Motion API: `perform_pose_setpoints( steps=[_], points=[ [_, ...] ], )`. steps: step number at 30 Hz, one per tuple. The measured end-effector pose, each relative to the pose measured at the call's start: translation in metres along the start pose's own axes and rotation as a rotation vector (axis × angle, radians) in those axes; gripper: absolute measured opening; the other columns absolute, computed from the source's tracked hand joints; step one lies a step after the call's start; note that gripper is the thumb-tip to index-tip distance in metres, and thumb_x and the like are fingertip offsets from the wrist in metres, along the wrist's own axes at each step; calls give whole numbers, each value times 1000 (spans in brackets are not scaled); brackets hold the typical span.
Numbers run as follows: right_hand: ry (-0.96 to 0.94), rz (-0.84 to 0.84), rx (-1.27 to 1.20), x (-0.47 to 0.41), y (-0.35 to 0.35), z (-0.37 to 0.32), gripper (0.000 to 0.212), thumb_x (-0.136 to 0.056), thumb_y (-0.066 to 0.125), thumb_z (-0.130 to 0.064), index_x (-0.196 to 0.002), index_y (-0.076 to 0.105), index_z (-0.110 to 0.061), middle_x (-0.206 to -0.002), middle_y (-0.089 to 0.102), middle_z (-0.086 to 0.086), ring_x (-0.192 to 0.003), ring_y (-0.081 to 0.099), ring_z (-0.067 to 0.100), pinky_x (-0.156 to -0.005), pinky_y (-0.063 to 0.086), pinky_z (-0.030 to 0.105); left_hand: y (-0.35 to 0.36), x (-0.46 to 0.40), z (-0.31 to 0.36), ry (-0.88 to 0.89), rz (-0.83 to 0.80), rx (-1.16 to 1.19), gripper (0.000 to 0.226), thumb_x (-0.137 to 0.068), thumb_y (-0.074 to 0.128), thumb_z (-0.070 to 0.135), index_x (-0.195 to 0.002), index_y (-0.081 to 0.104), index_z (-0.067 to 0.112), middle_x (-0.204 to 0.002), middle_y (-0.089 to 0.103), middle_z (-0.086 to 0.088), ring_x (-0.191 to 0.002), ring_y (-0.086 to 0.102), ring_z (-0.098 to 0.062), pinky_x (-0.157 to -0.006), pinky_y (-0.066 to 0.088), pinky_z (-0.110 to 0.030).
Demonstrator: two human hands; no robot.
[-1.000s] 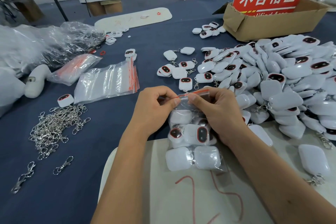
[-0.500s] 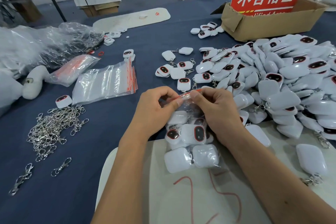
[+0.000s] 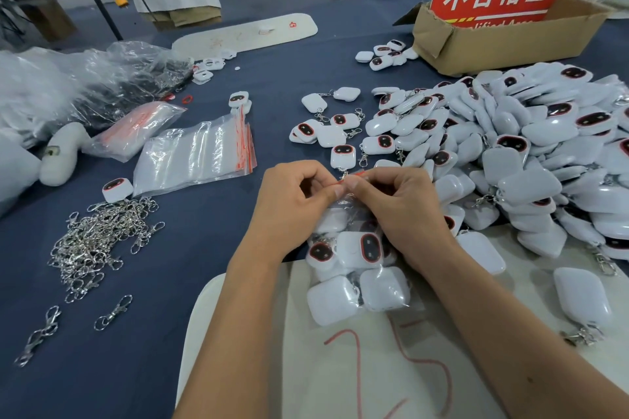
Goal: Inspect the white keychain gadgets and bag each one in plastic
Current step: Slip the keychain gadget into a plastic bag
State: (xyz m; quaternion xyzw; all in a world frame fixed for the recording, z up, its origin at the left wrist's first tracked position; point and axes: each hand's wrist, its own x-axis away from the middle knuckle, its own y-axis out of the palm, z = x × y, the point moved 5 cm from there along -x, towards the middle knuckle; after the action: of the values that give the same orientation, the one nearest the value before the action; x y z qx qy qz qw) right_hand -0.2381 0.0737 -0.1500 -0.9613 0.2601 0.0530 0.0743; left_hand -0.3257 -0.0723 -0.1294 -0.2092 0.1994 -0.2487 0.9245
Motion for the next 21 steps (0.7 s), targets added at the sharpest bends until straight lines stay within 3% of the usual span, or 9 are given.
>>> perform_pose_setpoints(
  steps=[2, 7, 10, 12, 15, 17, 21],
  points=[
    [-1, 46, -50, 0, -2, 0, 11, -90, 81, -21, -81, 81, -15, -72, 77, -6, -64, 64, 1, -62, 49, 15, 0, 0, 0, 3, -18, 12, 18, -86, 82, 13, -72, 71, 13, -68, 64, -5, -63, 51, -9, -62, 44, -27],
    [-39, 32, -127, 1, -1, -3, 17, -92, 79, -14, -76, 76, -9, -65, 71, 5, -58, 58, 7, -56, 48, 20, 1, 0, 1, 9, 15, 66, 16, -85, 84, 18, -73, 72, 19, -65, 63, 7, -63, 53, -6, -62, 45, -20],
    [-34, 88, -315, 1, -5, -4, 21, -92, 79, -15, -72, 74, -16, -67, 67, 5, -60, 58, 13, -59, 49, 25, 0, 0, -6, -112, 47, 191, 12, -86, 83, 29, -88, 75, 19, -81, 75, 5, -75, 66, -12, -74, 55, -29],
    [0, 179, -412, 1, -9, -2, 22, -92, 78, -21, -71, 73, -21, -70, 63, 8, -61, 52, 18, -60, 47, 31, 0, 2, -15, -291, 5, 341, 30, -84, 83, 38, -103, 73, 17, -97, 78, 1, -88, 72, -16, -80, 56, -34],
    [49, 324, -476, 0, -15, 5, 25, -94, 76, -24, -70, 72, -22, -68, 63, 3, -58, 50, 12, -59, 45, 27, 10, 9, -19, -439, -248, 485, 63, -69, 84, 52, -108, 67, 6, -97, 78, -1, -83, 70, -18, -69, 54, -28],
    [53, 380, -473, 0, -15, 6, 24, -97, 74, -23, -73, 70, -20, -67, 64, -1, -58, 51, 10, -61, 45, 25, 14, 12, -15, -403, -330, 465, 62, -68, 90, 39, -111, 64, 3, -96, 79, -8, -82, 72, -21, -68, 56, -27],
    [106, 337, -478, 0, -8, 7, 18, -104, 64, -26, -91, 67, -13, -81, 76, 0, -69, 67, 10, -69, 59, 31, 11, 9, -11, -343, -232, 444, 55, -72, 91, 5, -118, 63, 2, -99, 79, -17, -90, 76, -33, -83, 62, -43]
  ],
)
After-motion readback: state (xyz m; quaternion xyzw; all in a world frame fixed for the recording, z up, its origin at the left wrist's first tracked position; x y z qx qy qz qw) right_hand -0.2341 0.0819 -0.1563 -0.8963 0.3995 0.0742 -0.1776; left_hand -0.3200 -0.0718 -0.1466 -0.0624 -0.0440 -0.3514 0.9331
